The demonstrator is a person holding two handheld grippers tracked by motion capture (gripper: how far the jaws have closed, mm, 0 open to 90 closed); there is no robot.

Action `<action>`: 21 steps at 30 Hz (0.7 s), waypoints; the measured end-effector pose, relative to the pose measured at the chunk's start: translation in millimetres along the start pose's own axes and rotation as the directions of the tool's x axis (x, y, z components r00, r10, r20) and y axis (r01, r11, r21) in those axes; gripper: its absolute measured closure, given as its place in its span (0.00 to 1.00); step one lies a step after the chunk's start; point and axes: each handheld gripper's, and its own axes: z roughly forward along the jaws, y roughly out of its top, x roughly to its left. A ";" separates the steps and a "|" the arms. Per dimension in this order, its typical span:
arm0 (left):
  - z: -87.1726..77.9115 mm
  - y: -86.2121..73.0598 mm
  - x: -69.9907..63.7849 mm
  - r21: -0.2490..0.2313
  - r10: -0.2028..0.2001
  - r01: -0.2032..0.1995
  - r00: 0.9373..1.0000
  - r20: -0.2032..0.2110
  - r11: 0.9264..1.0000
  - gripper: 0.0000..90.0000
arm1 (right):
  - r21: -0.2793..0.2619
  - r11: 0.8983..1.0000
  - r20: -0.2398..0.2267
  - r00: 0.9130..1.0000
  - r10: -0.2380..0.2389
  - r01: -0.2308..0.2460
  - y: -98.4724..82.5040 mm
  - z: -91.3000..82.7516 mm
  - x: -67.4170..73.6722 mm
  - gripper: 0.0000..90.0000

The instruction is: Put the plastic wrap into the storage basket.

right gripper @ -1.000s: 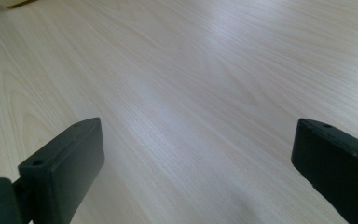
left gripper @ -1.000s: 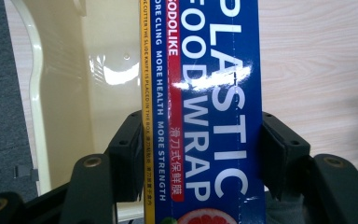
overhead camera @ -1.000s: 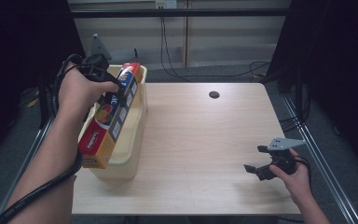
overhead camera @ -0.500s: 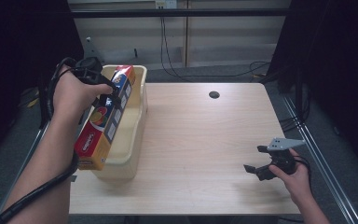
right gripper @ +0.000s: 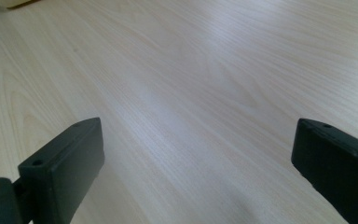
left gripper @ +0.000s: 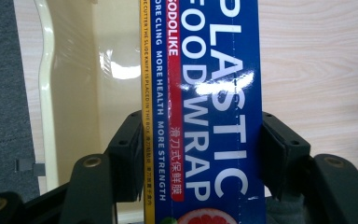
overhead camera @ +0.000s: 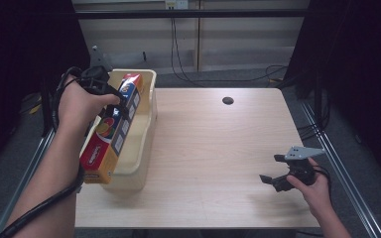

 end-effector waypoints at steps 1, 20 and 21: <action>0.9 -0.4 1.1 0.003 -0.004 0.004 1.000 0.007 1.000 0.46 | 0.000 1.000 0.003 1.000 0.001 -0.001 0.0 -0.2 0.1 0.03; 21.3 -3.1 10.9 0.024 -0.014 0.014 1.000 0.003 1.000 0.46 | -0.005 1.000 0.005 1.000 0.001 -0.001 0.2 -0.9 -0.1 0.03; 22.3 -3.2 11.3 0.030 -0.020 0.020 1.000 0.002 0.999 0.46 | -0.003 1.000 0.001 1.000 0.001 -0.001 0.2 -1.0 -0.1 0.03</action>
